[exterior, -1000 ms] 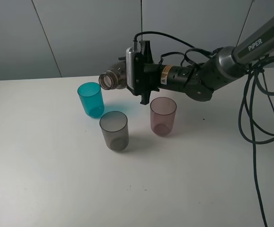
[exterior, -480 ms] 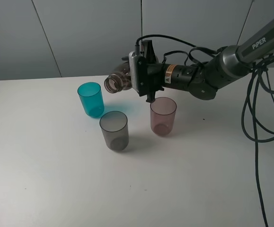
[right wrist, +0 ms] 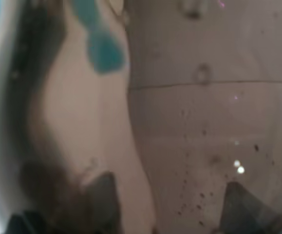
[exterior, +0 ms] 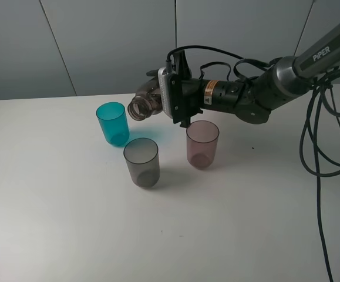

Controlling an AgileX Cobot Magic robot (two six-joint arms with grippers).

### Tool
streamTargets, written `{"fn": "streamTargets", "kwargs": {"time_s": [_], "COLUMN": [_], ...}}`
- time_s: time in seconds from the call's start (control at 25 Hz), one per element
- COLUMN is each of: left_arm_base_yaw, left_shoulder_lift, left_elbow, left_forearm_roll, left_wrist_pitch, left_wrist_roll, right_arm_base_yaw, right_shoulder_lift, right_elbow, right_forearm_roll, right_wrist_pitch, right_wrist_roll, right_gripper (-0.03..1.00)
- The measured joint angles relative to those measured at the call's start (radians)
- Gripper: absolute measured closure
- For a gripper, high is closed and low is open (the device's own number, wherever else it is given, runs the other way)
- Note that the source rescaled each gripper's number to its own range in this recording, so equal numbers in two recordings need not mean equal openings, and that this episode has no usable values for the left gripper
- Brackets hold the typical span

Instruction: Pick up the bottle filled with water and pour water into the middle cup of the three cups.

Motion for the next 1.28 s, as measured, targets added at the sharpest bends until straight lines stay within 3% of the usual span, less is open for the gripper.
{"fn": "streamTargets", "kwargs": {"time_s": [1.28], "left_arm_base_yaw": [0.0], "left_shoulder_lift": [0.0], "left_elbow": [0.0], "left_forearm_roll": [0.0], "left_wrist_pitch": [0.0], "left_wrist_roll": [0.0], "right_arm_base_yaw": [0.002], "right_shoulder_lift": [0.0], "right_elbow": [0.0], "right_forearm_roll": [-0.062], "right_wrist_pitch": [-0.023], "right_wrist_roll": [-0.208], "right_gripper": [0.97]}}
